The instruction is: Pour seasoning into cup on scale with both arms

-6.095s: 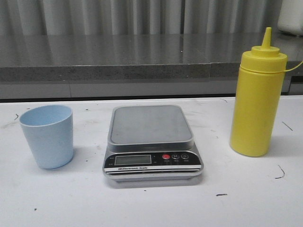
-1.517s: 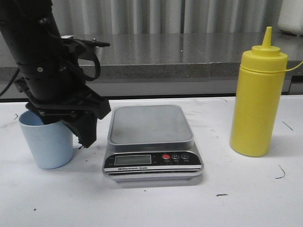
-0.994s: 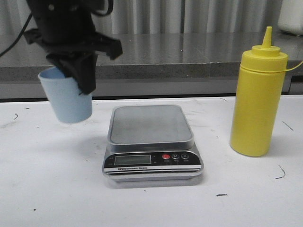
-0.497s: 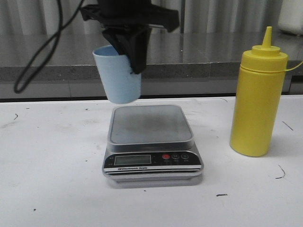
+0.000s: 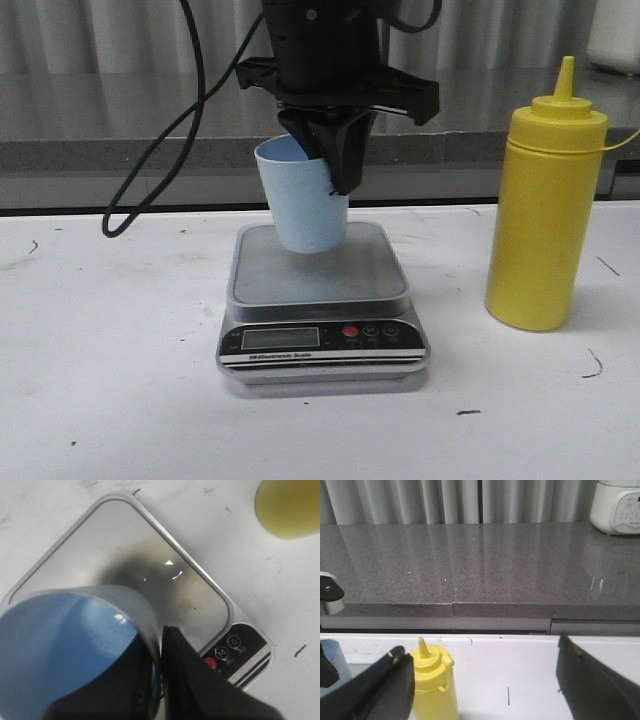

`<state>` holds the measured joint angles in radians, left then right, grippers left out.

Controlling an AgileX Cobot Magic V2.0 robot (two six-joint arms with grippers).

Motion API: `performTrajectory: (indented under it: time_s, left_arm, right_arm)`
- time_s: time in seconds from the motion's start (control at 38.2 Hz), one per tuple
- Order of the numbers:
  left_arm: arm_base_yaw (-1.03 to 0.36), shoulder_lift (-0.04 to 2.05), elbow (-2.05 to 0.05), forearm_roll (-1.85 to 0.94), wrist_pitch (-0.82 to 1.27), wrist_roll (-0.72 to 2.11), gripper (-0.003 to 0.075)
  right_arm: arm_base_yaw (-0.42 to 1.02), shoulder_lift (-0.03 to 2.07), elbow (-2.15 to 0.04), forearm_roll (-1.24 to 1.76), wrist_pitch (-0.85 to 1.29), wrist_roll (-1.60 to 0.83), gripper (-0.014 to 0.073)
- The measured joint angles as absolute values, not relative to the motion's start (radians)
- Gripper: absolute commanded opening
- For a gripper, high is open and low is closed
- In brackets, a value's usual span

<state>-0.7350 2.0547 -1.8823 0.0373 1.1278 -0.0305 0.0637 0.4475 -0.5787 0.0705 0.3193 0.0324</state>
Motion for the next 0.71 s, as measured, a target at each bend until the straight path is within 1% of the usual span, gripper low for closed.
performTrajectory:
  time_s: [0.13,0.24,0.29,0.5,0.71]
  left_arm:
    - [-0.735,2.055,-1.885,0.037,1.132,-0.031,0.0240]
    - [-0.735,2.057,-1.885,0.037,1.132,-0.031,0.0340]
    - [-0.735,2.059,-1.887,0.037,1.134,-0.031,0.0365]
    - [-0.735,2.064,-1.948,0.037,1.206,-0.031,0.0368]
    - [-0.735,1.976,-1.959,0.037,1.214,-0.031,0.0365]
  right_arm:
    - [0.064,0.447,-0.579,0.070,0.319,0.032,0.0601]
    - [0.064,0.447,-0.579,0.070,0.319,0.032,0.0601]
    - [0.064,0.447,-0.579,0.070,0.319,0.032,0.0601]
    - [0.064,0.447,-0.579,0.070,0.319,0.032,0.0601]
    - [0.064,0.447,-0.579,0.070,0.319,0.032,0.0601]
